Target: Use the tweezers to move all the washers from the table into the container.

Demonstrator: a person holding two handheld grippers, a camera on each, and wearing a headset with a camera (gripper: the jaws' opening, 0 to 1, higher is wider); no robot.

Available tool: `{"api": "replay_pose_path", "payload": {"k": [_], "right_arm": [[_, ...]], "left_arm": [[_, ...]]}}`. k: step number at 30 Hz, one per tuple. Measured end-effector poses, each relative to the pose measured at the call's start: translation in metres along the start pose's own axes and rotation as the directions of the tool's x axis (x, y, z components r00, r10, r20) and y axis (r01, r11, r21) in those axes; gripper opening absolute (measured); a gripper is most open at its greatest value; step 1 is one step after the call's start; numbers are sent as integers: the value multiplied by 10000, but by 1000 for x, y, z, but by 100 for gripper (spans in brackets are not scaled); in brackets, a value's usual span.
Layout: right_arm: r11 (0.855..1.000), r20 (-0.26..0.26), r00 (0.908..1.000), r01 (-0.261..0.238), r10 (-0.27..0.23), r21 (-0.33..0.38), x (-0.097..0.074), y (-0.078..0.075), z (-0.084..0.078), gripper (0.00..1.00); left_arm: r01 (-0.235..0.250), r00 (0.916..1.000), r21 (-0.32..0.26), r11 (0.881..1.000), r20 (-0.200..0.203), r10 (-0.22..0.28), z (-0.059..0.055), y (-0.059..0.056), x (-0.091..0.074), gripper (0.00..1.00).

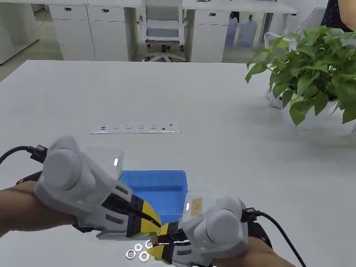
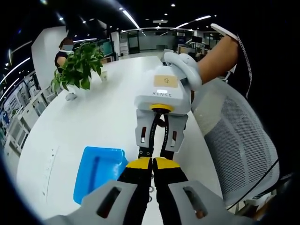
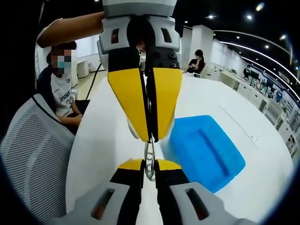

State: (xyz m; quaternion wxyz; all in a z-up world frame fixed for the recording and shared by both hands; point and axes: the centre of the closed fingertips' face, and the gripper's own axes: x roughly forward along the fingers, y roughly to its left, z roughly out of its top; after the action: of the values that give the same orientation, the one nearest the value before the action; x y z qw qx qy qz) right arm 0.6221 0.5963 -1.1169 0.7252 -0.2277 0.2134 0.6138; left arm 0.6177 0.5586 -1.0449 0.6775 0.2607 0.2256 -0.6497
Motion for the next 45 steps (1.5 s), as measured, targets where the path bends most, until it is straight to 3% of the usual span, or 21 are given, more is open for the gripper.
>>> {"api": "replay_pose_path", "payload": {"k": [14, 31, 45], "right_arm": [[9997, 196, 9996, 211, -213, 106, -7, -18, 12, 11], [9968, 444, 9961, 756, -767, 266, -15, -55, 24, 11], [9927, 612, 9919, 1080, -1112, 536, -13, -80, 21, 11]], "left_arm": [[-73, 9999, 249, 9997, 126, 70, 15, 13, -5, 5], [-217, 9994, 497, 9985, 280, 203, 32, 45, -8, 5], [-111, 9999, 718, 9974, 140, 102, 32, 67, 0, 5]]}}
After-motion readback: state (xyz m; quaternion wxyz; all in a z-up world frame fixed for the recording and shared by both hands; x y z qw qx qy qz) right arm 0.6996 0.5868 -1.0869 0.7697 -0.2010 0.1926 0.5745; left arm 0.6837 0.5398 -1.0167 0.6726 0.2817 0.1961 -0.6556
